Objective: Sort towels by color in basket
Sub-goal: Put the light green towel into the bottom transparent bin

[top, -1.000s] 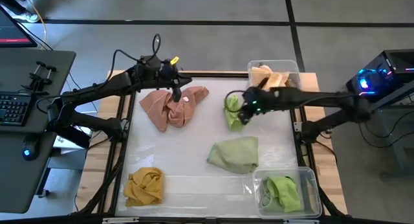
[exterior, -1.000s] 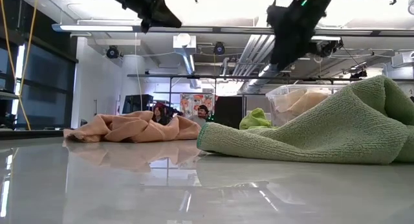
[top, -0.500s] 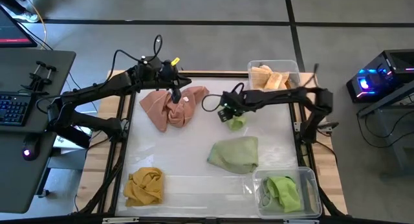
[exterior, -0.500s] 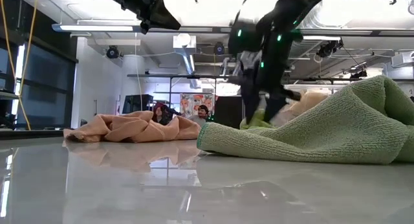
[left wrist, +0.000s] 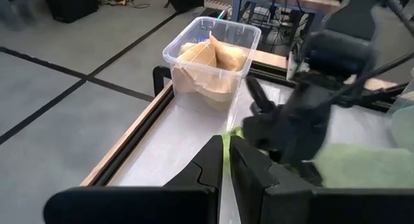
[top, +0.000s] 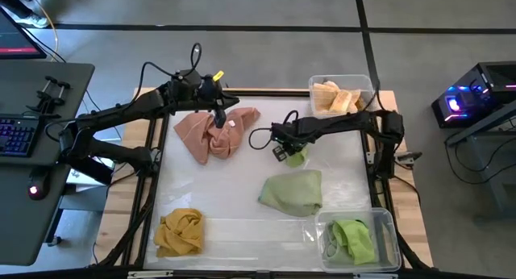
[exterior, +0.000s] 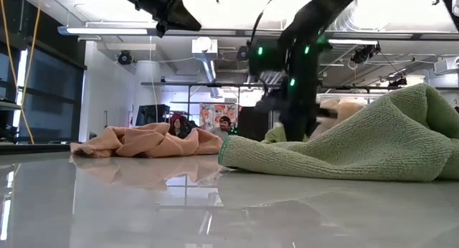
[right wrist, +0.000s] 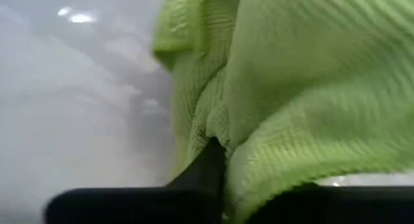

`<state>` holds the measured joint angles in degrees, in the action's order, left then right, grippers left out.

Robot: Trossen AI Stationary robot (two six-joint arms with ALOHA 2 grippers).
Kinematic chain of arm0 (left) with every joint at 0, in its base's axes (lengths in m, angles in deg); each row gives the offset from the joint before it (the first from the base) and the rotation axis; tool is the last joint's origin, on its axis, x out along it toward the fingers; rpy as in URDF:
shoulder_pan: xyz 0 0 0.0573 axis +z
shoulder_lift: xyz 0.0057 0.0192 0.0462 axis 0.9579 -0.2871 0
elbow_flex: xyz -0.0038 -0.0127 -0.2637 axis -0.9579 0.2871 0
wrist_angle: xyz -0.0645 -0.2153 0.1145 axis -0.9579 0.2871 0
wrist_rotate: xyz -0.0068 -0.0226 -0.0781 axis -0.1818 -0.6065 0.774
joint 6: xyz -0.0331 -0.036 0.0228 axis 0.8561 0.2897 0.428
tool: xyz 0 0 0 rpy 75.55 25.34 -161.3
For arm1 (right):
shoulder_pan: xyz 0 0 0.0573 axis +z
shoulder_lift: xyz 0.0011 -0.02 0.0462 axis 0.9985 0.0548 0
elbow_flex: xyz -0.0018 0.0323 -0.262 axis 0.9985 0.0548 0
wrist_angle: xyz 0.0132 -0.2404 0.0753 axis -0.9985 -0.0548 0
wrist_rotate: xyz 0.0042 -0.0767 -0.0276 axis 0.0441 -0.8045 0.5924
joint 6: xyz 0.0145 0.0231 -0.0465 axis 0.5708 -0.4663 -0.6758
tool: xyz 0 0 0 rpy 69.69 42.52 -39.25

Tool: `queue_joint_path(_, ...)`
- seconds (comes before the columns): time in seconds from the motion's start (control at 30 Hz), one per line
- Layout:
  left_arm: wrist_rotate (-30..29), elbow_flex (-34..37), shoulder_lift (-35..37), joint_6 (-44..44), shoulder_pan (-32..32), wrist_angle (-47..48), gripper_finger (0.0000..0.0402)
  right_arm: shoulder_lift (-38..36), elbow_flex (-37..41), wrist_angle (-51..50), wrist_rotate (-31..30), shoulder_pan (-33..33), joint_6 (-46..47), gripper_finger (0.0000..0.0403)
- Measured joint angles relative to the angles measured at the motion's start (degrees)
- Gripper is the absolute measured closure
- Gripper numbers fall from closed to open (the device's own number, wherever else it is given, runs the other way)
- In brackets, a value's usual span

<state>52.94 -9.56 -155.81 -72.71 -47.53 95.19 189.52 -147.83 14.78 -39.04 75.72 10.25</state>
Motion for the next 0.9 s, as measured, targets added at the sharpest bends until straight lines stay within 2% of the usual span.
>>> queue_joint_path(0.07, -0.01, 0.0, 0.0, 0.7, -0.01, -0.22, 0.0385, -3.85, -1.48, -1.69, 1.01, 0.73, -1.16, 0.0392)
queue_joint_path(0.2, 0.0, 0.0, 0.0, 0.82, 0.0, -0.13, 0.0385, -12.85, -5.82, -6.65, 4.3, 3.64, -5.53, 0.0373)
queue_joint_path(0.37, 0.05, 0.0, 0.0, 0.79, -0.07, -0.06, 0.0385, -24.08, -11.39, -13.36, 14.37, 11.93, -9.25, 0.039)
queue_joint_path(0.47, 0.07, 0.0, 0.0, 0.75, -0.07, -0.06, 0.0385, -29.55, -12.36, -17.78, 23.85, 18.92, -5.54, 0.0396)
queue_joint_path(0.57, 0.07, 0.0, -0.01, 0.73, -0.07, -0.06, 0.0385, -33.36, -12.36, -23.07, 29.96, 28.44, 6.6, 0.0389)
queue_joint_path(0.63, 0.02, 0.0, 0.0, 0.82, -0.07, -0.06, 0.0385, -34.79, -12.36, -24.48, 30.37, 35.5, 13.06, 0.0386)
queue_joint_path(0.73, 0.02, 0.0, 0.0, 2.02, -0.07, -0.16, 0.0385, -34.1, -12.26, -22.87, 27.52, 46.25, 17.79, 0.0387)
queue_joint_path(0.9, 0.59, 0.0, 0.24, 4.79, -1.37, -1.05, 0.0385, -31.06, -9.15, -20.44, 17.78, 58.79, 15.47, 0.0393)
